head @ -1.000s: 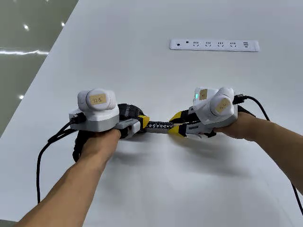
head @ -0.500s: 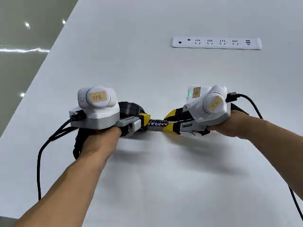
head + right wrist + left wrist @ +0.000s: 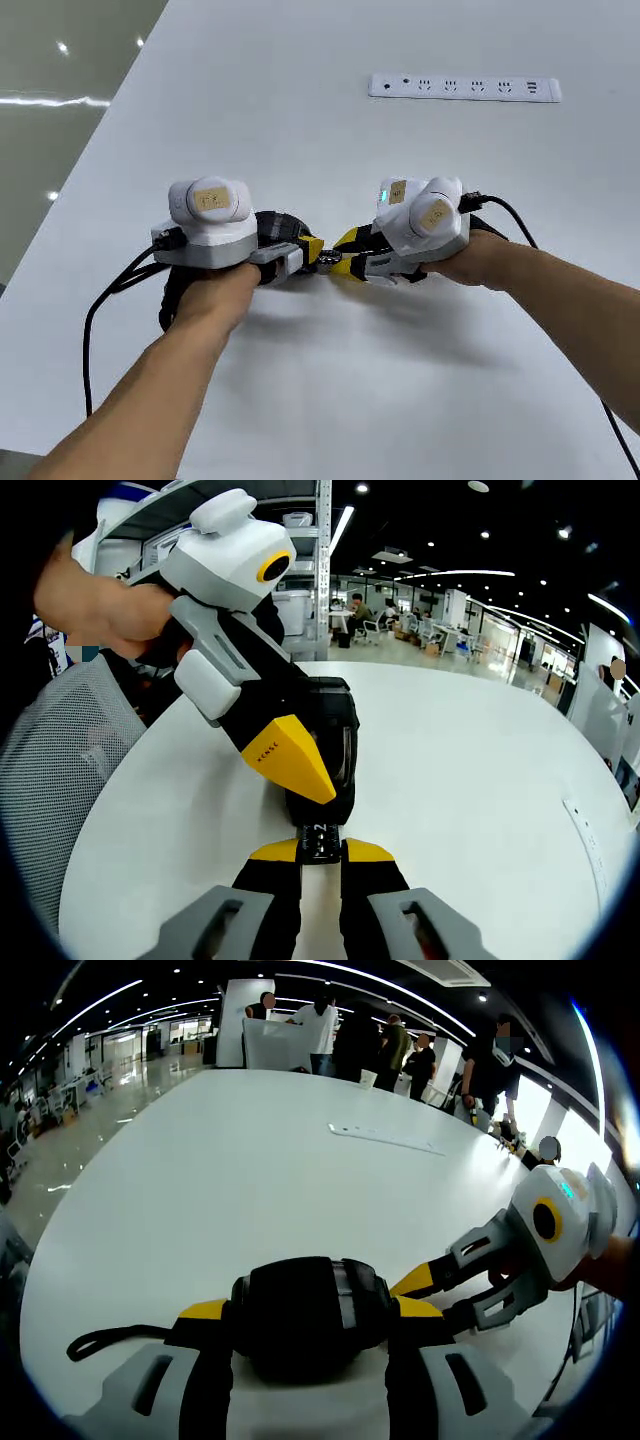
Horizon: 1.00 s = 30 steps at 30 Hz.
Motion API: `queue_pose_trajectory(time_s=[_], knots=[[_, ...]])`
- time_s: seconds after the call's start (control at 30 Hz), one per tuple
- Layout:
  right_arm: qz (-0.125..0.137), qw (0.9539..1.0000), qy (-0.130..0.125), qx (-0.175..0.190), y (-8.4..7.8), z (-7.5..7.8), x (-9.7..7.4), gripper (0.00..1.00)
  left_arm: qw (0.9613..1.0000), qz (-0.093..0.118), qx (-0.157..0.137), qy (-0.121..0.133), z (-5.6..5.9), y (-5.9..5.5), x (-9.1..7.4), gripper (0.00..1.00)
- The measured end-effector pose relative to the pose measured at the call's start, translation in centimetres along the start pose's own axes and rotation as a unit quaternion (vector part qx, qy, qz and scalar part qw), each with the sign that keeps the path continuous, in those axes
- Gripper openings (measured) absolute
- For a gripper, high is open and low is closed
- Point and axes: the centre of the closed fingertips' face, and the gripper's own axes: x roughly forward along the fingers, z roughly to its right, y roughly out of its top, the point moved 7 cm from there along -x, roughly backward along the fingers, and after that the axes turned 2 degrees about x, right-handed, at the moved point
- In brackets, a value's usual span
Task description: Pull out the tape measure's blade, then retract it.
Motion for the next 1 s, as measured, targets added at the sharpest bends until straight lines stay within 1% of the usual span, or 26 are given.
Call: queue_pose_trajectory(time_s=[0.2,0.47,0.73,0.93,1.0], knots=[[-0.001,1.0000,0.001,-0.006,0.37,0.02,0.49,0.10,1.0000,-0.001,0.000,0.000,0.04,0.02,-0.03,0.57],[-0.004,0.9998,0.000,-0.017,0.60,0.07,0.78,0.11,1.0000,0.000,-0.001,0.001,0.06,0.06,0.03,0.57],[-0.007,0.9997,0.001,-0.021,0.71,0.15,0.95,0.11,1.0000,0.000,-0.002,0.003,0.09,0.08,0.09,0.58],[-0.013,0.9996,-0.001,-0.024,0.82,0.12,0.99,0.11,1.0000,-0.005,-0.003,0.002,0.14,0.12,0.12,0.59],[-0.019,0.9993,0.000,-0.031,0.89,0.09,0.99,0.12,1.0000,-0.006,-0.003,0.003,0.16,0.12,0.13,0.59]])
